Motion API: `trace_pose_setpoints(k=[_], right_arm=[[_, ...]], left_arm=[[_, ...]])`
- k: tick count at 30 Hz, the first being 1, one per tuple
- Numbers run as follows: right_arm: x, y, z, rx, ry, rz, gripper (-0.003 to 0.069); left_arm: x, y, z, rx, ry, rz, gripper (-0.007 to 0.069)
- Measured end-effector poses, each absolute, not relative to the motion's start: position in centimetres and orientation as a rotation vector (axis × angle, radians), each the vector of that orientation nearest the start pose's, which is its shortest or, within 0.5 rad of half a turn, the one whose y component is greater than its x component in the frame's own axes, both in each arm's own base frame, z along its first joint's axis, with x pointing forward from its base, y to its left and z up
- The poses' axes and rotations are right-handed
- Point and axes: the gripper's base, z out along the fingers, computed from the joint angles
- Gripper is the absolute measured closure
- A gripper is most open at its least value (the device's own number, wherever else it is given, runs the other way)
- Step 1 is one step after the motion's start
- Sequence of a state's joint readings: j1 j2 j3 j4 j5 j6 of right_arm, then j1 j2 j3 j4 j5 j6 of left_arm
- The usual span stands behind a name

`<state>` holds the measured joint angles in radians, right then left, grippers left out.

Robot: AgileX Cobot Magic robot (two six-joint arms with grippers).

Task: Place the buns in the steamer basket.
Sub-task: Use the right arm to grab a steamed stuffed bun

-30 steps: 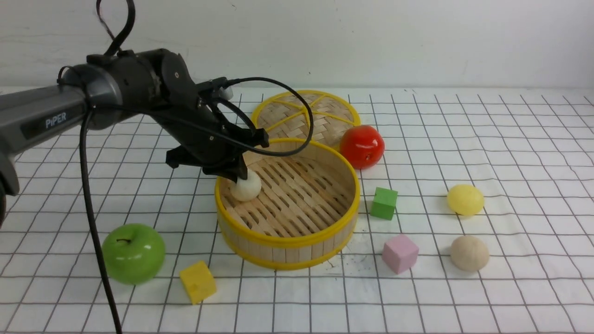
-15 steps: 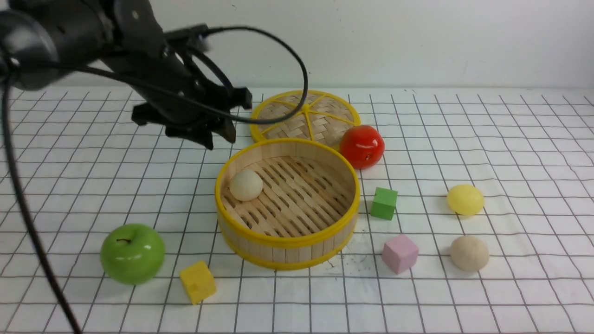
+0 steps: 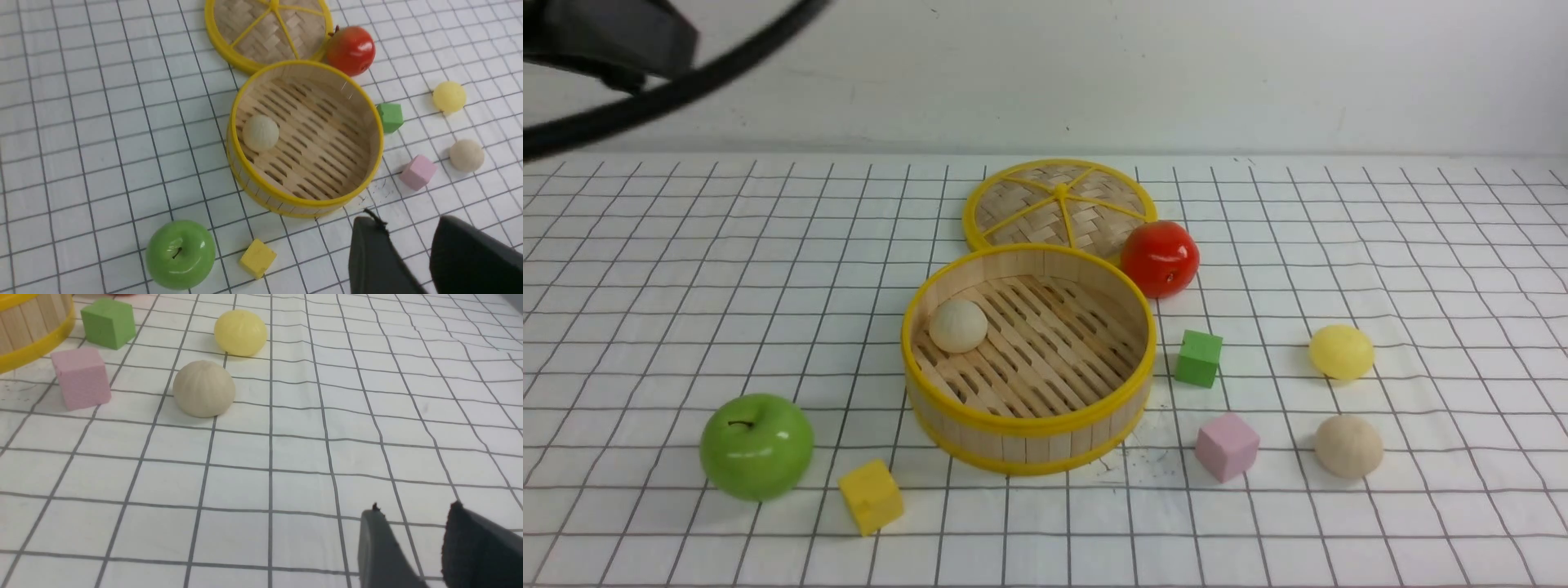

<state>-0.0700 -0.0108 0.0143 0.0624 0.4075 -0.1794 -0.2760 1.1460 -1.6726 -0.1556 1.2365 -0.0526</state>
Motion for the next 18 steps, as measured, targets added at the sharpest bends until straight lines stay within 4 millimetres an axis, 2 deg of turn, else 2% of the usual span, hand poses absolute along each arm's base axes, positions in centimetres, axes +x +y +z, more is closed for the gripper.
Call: trace_pose_setpoints(k=[4, 5, 6, 7, 9, 11, 12, 13, 14, 16, 18], right_arm=[[5.2, -0.1, 17.2, -0.066, 1.894, -0.108, 0.0418], [5.2, -0.1, 17.2, -0.066, 1.894, -0.108, 0.0418], [5.2, -0.1, 17.2, -0.066, 1.894, -0.108, 0.0418], [5.2, -0.1, 17.2, -0.066, 1.894, -0.108, 0.0418], [5.2, -0.1, 17.2, -0.066, 1.894, -0.108, 0.0418], [5.2, -0.1, 17.2, -0.066, 1.894, -0.108, 0.0418], [5.2, -0.1, 17.2, -0.066, 1.894, -0.108, 0.0418], [5.2, -0.1, 17.2, -0.066, 1.894, -0.108, 0.0418], [5.2, -0.1, 17.2, -0.066, 1.894, -0.108, 0.0418], [5.2, -0.1, 17.2, -0.066, 1.894, -0.108, 0.0418], [5.2, -0.1, 17.2, -0.066, 1.894, -0.108, 0.0418]], left_arm=[[13.2, -5.4, 50.6, 0.28, 2.138, -0.422, 0.0419], [11.5, -5.3, 49.8, 0.293, 2.14, -0.457, 0.0419], [11.5, -5.3, 49.4, 0.295, 2.151, -0.46, 0.0419], [10.1, -5.1, 48.4, 0.314, 2.153, -0.486, 0.0419], [8.7, -5.0, 46.3, 0.34, 2.183, -0.517, 0.0419], [8.0, -5.0, 44.1, 0.358, 2.221, -0.534, 0.0419], [8.0, -5.0, 43.9, 0.359, 2.225, -0.536, 0.0419], [8.1, -5.1, 42.1, 0.359, 2.242, -0.549, 0.0419], [8.2, -5.2, 41.7, 0.358, 2.245, -0.552, 0.0419], [9.2, -5.5, 38.8, 0.34, 2.252, -0.566, 0.0419], [9.7, -5.6, 37.7, 0.338, 2.257, -0.565, 0.0423]])
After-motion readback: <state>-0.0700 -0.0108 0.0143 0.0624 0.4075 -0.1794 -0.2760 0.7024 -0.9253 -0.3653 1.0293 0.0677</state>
